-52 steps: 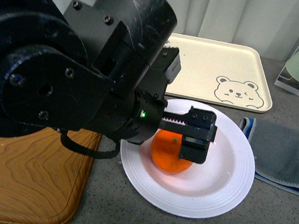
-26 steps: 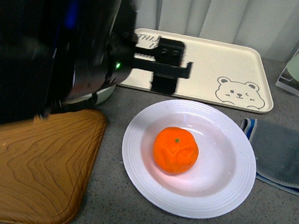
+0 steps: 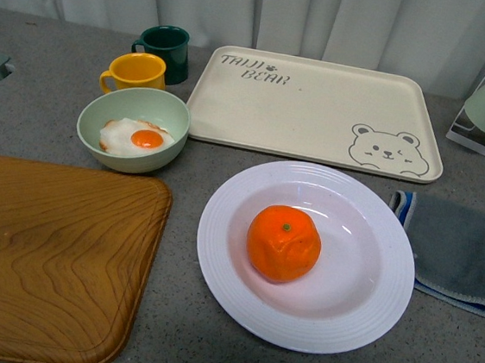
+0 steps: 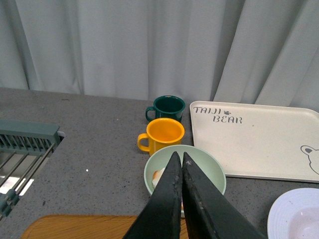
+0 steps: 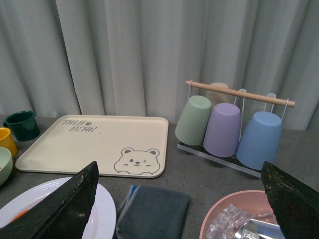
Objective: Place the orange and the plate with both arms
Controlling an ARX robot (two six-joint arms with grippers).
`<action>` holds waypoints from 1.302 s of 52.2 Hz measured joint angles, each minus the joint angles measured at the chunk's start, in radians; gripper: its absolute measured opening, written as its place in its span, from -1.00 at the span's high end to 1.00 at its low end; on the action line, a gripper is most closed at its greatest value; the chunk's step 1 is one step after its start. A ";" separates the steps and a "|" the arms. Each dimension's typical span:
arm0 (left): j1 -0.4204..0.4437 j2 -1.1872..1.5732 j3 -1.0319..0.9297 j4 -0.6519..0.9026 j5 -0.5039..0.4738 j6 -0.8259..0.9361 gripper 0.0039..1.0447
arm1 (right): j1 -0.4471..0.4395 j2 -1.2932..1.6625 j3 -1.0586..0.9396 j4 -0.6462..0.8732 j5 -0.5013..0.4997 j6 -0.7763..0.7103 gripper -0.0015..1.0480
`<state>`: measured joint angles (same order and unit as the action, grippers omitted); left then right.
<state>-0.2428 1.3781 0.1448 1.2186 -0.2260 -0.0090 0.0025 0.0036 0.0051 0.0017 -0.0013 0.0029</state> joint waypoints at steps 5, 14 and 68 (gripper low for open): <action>0.038 -0.123 -0.023 -0.121 0.029 0.000 0.93 | 0.000 0.000 0.000 0.000 0.000 0.000 -0.82; 0.093 -0.332 -0.071 -0.258 0.080 0.001 0.93 | 0.000 0.000 0.000 0.000 0.000 0.000 -0.82; 0.240 -1.036 -0.125 -0.874 0.224 0.002 0.93 | 0.000 0.000 0.000 0.000 0.000 0.000 -0.82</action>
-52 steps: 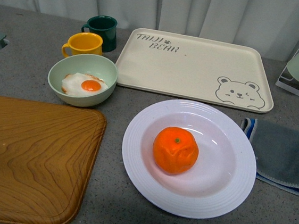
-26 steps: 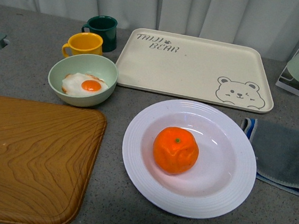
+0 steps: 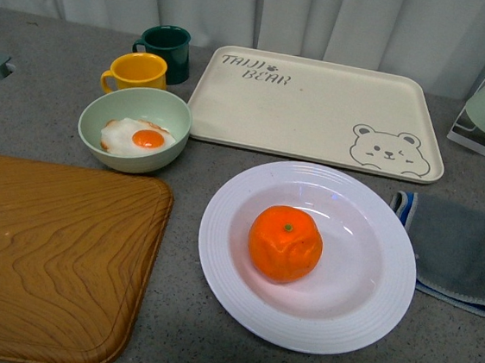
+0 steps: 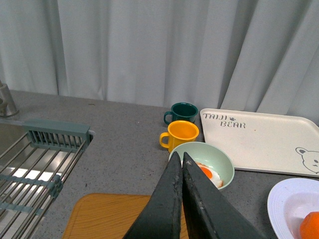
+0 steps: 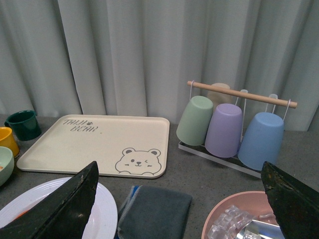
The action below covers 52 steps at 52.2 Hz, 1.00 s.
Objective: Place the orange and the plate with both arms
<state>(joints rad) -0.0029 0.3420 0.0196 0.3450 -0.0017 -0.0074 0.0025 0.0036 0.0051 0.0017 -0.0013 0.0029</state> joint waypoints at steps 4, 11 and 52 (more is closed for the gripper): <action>0.000 -0.028 0.000 -0.027 0.000 0.000 0.93 | 0.000 0.000 0.000 0.000 0.000 0.000 -0.82; 0.000 -0.093 0.000 -0.092 0.000 0.000 0.93 | 0.000 0.000 0.000 0.000 0.000 0.000 -0.82; 0.000 -0.338 0.000 -0.343 0.002 0.000 0.25 | 0.071 0.288 0.064 0.098 -0.057 -0.250 -0.82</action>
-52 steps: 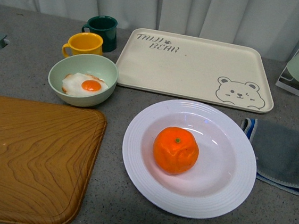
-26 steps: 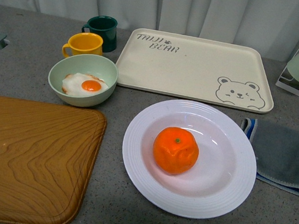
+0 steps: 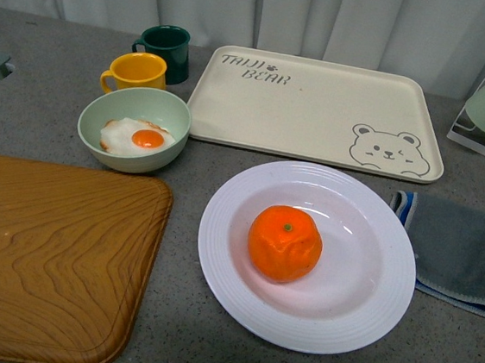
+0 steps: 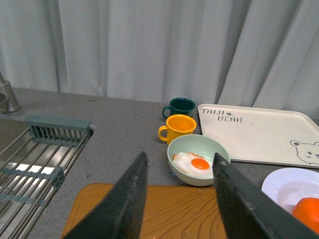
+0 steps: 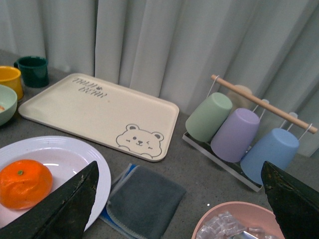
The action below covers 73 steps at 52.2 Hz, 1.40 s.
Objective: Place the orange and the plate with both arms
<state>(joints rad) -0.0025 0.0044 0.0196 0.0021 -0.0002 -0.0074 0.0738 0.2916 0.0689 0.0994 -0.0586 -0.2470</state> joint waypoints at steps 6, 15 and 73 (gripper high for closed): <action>0.000 0.000 0.000 0.000 0.000 0.000 -0.10 | 0.080 0.314 0.078 0.066 -0.005 0.135 -0.82; 0.000 0.000 0.000 0.000 0.000 0.000 -0.68 | 0.129 0.753 0.188 0.081 -0.111 0.423 -0.82; 0.000 0.000 0.000 0.000 0.000 0.002 -0.88 | 0.140 1.709 0.629 0.079 -0.360 1.189 -0.35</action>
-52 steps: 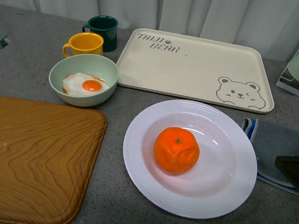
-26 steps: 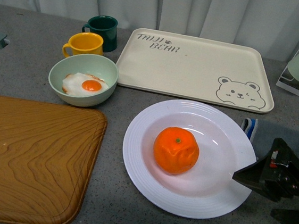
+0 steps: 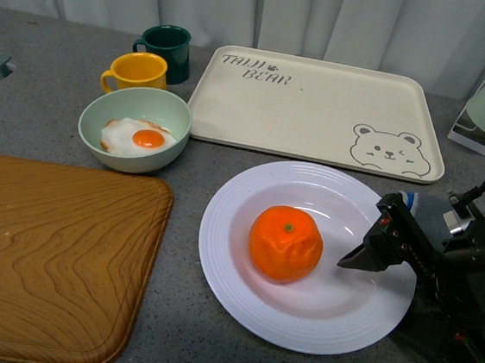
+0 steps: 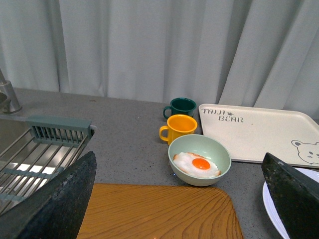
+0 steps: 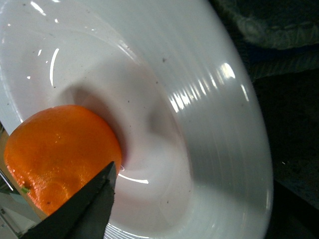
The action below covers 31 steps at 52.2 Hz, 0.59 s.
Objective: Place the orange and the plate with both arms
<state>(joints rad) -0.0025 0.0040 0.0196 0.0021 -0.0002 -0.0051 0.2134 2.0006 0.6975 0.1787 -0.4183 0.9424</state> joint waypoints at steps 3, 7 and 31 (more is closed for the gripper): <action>0.000 0.000 0.000 0.000 0.000 0.000 -0.88 | 0.000 0.009 0.020 -0.035 0.001 0.004 -0.21; 0.000 0.000 0.000 0.000 0.000 0.000 -0.88 | 0.000 0.021 0.047 -0.086 0.007 0.007 0.00; 0.000 0.000 0.000 0.000 0.000 0.000 -0.88 | -0.020 -0.079 -0.006 0.009 -0.084 -0.010 0.92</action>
<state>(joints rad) -0.0025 0.0040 0.0196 0.0021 0.0002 -0.0051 0.1932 1.9217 0.6910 0.1875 -0.5026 0.9321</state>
